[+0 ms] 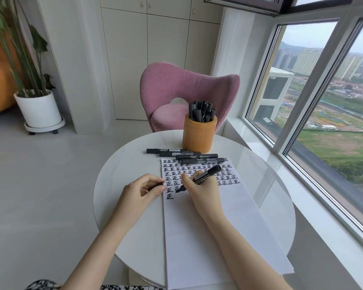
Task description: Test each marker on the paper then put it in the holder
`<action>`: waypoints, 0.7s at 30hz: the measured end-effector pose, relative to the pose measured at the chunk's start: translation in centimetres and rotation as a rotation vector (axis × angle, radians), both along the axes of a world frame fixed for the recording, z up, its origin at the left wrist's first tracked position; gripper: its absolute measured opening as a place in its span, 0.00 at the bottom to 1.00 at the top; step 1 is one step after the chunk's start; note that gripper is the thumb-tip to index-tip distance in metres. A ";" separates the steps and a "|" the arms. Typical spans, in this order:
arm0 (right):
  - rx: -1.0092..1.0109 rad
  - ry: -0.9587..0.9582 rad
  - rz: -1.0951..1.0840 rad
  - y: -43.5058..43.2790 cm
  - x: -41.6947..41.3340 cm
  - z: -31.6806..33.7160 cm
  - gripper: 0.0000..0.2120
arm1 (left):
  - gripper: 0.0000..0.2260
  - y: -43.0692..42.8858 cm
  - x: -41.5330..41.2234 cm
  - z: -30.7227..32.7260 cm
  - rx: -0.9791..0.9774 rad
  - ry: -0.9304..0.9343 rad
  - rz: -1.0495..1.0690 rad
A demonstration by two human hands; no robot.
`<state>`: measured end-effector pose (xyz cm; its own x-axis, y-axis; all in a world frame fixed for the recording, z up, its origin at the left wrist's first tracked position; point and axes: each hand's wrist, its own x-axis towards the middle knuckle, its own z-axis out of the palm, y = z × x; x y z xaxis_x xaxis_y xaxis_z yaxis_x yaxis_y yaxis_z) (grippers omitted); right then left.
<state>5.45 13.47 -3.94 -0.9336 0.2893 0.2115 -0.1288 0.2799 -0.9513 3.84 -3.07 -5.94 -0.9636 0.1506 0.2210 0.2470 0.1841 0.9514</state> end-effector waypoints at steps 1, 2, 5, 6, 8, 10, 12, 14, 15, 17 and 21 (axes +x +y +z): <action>0.010 0.003 -0.001 0.0 0.0 0.0 0.18 | 0.04 0.0 0.0 -0.1 -0.017 -0.001 0.003; 0.024 0.009 0.001 -0.1 0.0 0.0 0.18 | 0.04 0.0 0.0 -0.1 -0.024 -0.006 0.006; 0.062 0.026 0.001 -0.3 0.0 -0.1 0.19 | 0.04 0.0 0.0 -0.1 -0.026 -0.021 0.007; 0.063 0.027 0.001 -0.3 -0.1 -0.1 0.19 | 0.04 0.1 0.0 0.0 -0.029 -0.021 0.006; 0.067 0.012 0.007 -0.3 -0.1 0.0 0.19 | 0.04 0.1 0.1 0.0 -0.026 -0.019 0.006; 0.079 -0.015 0.013 -0.3 -0.1 0.0 0.19 | 0.04 0.0 0.1 -0.1 -0.024 -0.016 0.004; 0.085 -0.027 0.011 -0.4 -0.1 -0.1 0.19 | 0.04 -0.1 0.1 -0.1 -0.040 -0.011 0.004; 0.102 -0.031 0.007 -0.4 -0.1 -0.1 0.19 | 0.04 -0.2 0.1 -0.2 -0.049 -0.009 0.004; 0.109 -0.032 0.006 -0.5 -0.1 -0.1 0.19 | 0.04 -0.2 0.1 -0.2 -0.051 -0.008 0.005; 0.108 -0.029 0.000 -0.4 -0.1 -0.1 0.17 | 0.04 -0.1 0.1 -0.2 -0.061 0.000 0.009; 0.105 -0.010 -0.023 -0.3 0.0 -0.2 0.17 | 0.04 0.0 0.2 -0.1 -0.062 0.005 0.011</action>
